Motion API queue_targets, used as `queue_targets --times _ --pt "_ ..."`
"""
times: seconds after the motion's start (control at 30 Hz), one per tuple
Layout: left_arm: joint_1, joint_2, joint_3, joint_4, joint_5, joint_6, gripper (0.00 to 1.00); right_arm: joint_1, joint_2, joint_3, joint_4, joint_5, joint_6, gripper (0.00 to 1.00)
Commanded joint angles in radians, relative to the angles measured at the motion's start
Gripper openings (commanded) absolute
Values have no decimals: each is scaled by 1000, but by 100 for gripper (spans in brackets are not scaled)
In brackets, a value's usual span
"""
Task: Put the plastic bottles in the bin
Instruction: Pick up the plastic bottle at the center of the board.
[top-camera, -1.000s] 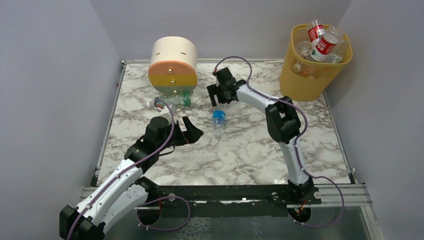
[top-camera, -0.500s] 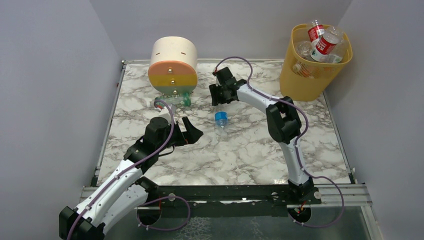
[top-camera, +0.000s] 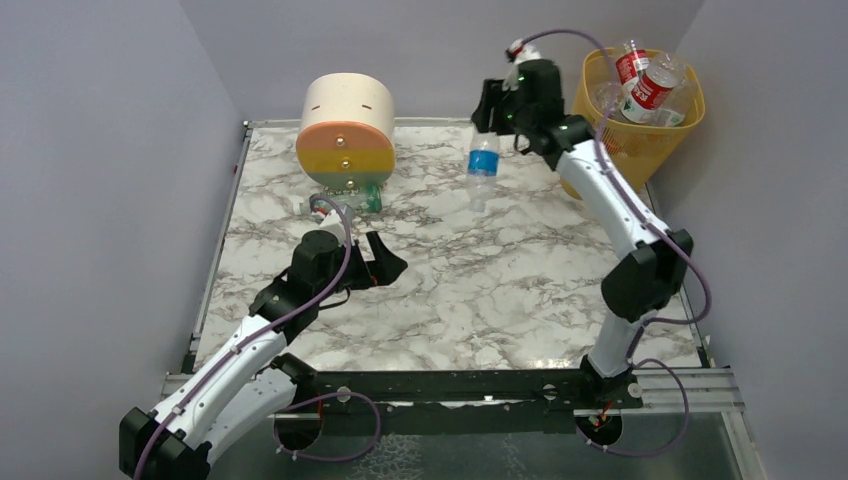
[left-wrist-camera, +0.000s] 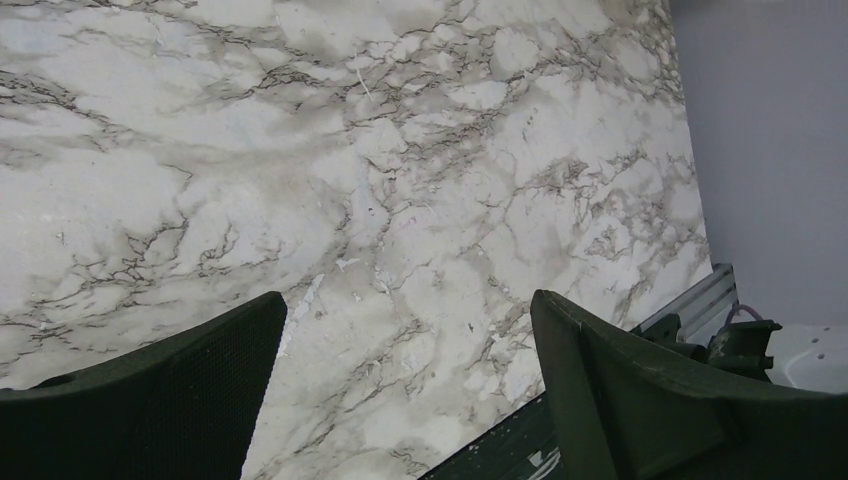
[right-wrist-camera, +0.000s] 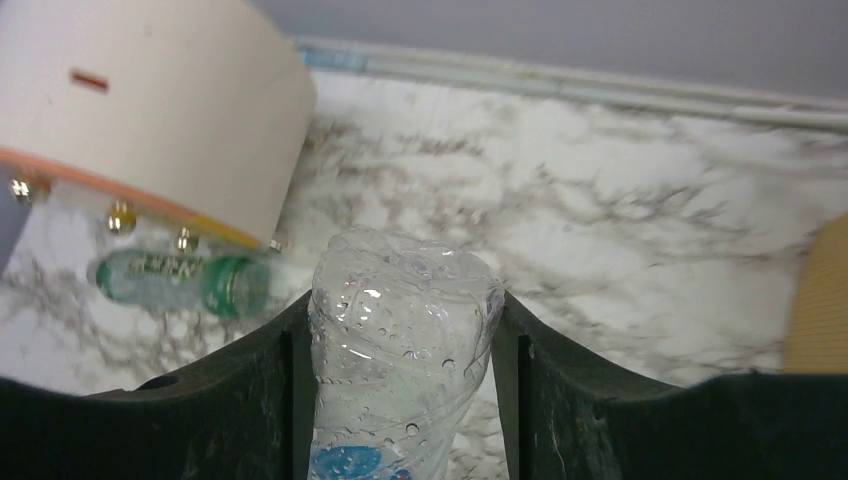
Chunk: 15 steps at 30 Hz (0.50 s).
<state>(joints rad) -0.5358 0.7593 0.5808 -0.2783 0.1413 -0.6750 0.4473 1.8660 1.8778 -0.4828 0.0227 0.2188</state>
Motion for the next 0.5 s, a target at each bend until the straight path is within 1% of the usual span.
queue_targets --times 0.0,0.13,0.27,0.47 --pt "6 18 24 33 12 9 99 -71 -183 9 141 131 -12 51" --pt "7 39 25 53 27 6 99 -94 -305 -58 304 332 -66 51" --pt "7 67 40 59 38 20 99 -124 -356 -118 433 536 -107 51" --pt "7 106 53 80 55 44 99 -233 -417 -163 514 695 -129 51"
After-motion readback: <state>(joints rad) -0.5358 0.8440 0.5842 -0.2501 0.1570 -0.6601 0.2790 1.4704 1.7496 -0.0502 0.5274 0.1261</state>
